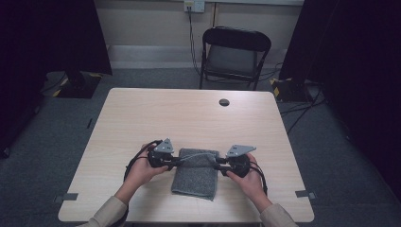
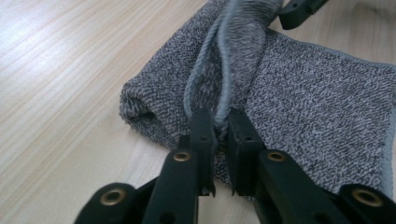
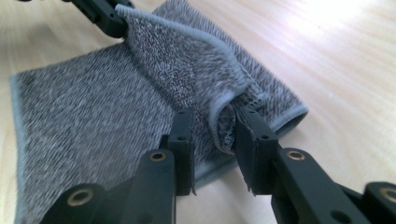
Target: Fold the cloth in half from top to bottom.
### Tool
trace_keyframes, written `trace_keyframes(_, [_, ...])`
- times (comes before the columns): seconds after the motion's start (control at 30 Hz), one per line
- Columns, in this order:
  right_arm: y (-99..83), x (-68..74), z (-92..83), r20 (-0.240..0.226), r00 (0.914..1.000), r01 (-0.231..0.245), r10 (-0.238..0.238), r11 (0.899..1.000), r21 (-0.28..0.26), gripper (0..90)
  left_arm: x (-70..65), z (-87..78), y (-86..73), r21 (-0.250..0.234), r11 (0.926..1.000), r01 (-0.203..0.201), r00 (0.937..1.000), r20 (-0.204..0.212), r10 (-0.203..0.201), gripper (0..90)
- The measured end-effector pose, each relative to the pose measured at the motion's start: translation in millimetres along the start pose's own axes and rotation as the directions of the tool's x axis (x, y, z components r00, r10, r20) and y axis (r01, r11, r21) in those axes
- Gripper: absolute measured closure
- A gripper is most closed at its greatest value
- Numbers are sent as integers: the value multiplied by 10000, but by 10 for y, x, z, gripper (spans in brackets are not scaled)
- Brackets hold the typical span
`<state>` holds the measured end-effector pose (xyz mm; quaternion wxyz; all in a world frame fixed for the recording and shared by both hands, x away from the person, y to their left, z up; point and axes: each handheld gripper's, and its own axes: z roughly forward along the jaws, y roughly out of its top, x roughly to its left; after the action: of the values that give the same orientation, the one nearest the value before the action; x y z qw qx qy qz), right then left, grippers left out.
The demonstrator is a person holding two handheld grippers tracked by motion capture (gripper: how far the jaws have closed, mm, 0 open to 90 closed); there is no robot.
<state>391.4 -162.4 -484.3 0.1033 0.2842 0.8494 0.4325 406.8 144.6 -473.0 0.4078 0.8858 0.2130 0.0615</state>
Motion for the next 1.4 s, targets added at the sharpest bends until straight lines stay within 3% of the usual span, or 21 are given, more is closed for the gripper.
trace_keyframes(0.27, [-90,24,-5,234,9995,-229,227,9997,78,563,-31,7,36,-197,9997,155,9994,327,-149,675])
trace_keyframes(0.33, [-90,29,-16,196,9996,-221,221,9998,2,561,-31,7,45,-312,9995,99,9997,244,-91,612])
trace_keyframes(0.53, [-70,14,-43,240,9993,-292,292,9996,-29,532,13,12,126,-676,9965,497,9988,67,-494,454])
trace_keyframes(0.6, [-70,3,-41,277,9992,-299,300,9995,-34,533,35,39,166,-661,9952,722,9973,213,-709,448])
trace_keyframes(0.83, [-69,23,13,85,9996,-270,269,9996,119,527,108,210,220,-465,9956,808,9959,433,-789,441])
trace_keyframes(0.93, [-85,19,29,84,9995,-301,299,9994,184,504,114,249,204,-394,9953,882,9942,656,-855,503])
trace_keyframes(1.0, [-92,14,34,99,9994,-327,325,9992,231,476,117,257,192,-311,9973,659,9958,654,-637,514])
trace_keyframes(1.2, [-121,16,54,232,9986,-474,467,9983,334,395,88,245,196,-25,9993,381,9944,988,-377,758])
trace_keyframes(1.27, [-133,25,61,350,9984,-468,454,9981,389,365,72,228,224,-79,9994,338,9941,1037,-328,823])
trace_keyframes(1.4, [-131,50,70,404,9983,-431,412,9979,479,334,50,154,297,-394,9984,414,9926,1157,-366,853])
